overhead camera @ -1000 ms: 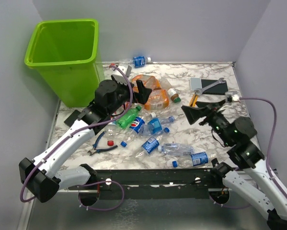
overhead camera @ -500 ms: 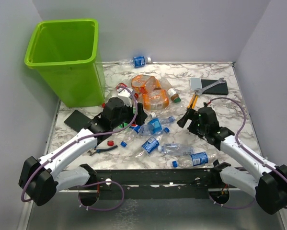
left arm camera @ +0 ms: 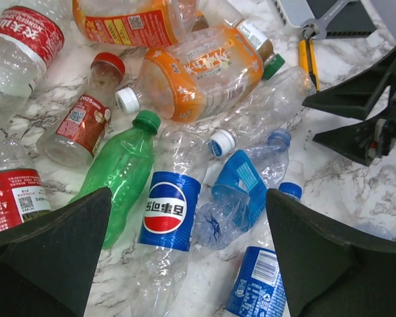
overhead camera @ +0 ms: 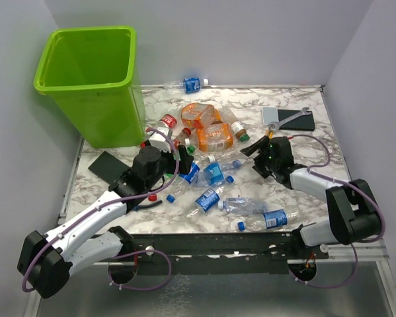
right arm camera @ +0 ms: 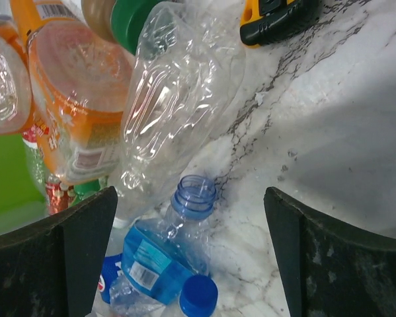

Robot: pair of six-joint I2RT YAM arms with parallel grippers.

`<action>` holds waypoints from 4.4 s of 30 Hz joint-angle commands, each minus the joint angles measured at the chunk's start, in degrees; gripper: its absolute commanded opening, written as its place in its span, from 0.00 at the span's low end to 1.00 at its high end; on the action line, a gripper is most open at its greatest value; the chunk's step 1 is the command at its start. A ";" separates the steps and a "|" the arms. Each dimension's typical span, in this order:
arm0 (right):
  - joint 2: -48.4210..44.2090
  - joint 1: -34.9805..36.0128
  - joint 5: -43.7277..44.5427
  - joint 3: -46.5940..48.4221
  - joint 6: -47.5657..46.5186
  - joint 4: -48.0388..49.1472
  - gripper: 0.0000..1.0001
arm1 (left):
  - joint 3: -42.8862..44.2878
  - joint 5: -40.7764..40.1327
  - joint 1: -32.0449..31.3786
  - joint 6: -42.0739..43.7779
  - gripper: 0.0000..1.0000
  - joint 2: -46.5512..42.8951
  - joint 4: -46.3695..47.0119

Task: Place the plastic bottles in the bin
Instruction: Pick up the plastic bottle at the center of the board, then place the plastic bottle in the trash bin.

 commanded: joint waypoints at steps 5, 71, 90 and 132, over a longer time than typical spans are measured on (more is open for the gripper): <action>6.97 -0.75 3.59 2.06 8.94 6.22 0.92 | -1.42 -2.34 0.04 -0.68 0.99 -3.47 2.66; -25.13 -1.55 -6.13 -13.78 21.49 54.99 0.29 | -4.44 29.78 -4.67 -33.19 0.99 13.88 70.65; -26.46 -1.52 -11.04 -9.85 15.56 59.24 0.26 | 1.11 22.89 -7.39 -32.78 0.99 22.98 72.71; -36.82 -1.52 -21.64 -5.22 0.08 32.55 0.99 | 5.96 30.44 -8.74 -32.73 0.13 24.14 68.68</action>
